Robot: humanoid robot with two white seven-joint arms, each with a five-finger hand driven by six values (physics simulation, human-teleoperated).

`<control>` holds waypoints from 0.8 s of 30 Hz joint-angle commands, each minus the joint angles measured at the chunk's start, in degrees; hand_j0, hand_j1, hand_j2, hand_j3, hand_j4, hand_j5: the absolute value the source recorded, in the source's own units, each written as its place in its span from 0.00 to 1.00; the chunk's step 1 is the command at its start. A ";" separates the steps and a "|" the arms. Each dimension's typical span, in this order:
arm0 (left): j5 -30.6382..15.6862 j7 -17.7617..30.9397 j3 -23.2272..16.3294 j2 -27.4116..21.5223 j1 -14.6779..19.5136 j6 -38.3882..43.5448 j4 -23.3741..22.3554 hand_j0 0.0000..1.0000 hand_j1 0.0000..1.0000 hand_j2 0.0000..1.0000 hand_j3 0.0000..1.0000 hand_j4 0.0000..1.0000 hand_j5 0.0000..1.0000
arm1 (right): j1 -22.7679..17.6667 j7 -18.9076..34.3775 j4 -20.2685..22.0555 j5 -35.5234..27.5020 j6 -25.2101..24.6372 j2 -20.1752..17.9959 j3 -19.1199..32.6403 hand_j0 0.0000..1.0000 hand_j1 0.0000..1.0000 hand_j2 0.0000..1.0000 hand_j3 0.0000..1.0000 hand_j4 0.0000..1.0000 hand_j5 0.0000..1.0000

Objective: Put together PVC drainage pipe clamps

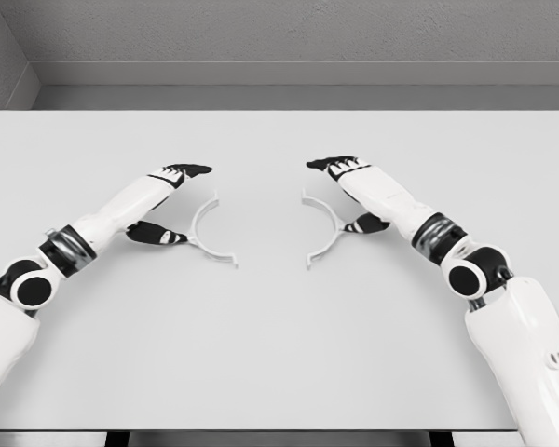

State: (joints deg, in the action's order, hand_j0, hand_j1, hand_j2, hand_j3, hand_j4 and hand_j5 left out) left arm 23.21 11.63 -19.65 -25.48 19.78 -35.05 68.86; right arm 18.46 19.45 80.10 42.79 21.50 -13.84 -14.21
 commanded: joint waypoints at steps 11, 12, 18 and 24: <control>-0.45 -0.03 0.49 -0.27 0.26 0.05 -0.22 1.00 1.00 1.00 1.00 1.00 1.00 | 0.88 0.06 -0.21 -0.08 -0.23 1.36 -1.52 1.00 1.00 1.00 1.00 1.00 1.00; -0.45 -0.03 0.67 -0.36 0.26 0.05 -0.30 1.00 1.00 1.00 1.00 1.00 1.00 | 0.88 0.06 -0.21 -0.08 -0.23 1.44 -1.61 1.00 1.00 1.00 1.00 1.00 1.00; -0.45 -0.03 0.49 -0.01 1.32 0.05 -1.44 1.00 1.00 1.00 1.00 1.00 1.00 | 1.67 0.06 -1.35 0.01 -0.23 2.15 -2.31 1.00 1.00 1.00 1.00 1.00 1.00; -0.45 -0.03 0.31 0.61 2.37 0.05 -2.50 1.00 1.00 1.00 1.00 1.00 1.00 | 1.76 -0.02 -1.26 0.01 -1.11 2.50 -3.36 1.00 1.00 1.00 1.00 1.00 1.00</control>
State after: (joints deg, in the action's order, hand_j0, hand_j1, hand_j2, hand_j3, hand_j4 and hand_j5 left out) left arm 23.18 11.63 -19.33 -25.08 22.15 -35.05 66.57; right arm 20.21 19.48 78.82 43.10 20.86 -11.45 -17.19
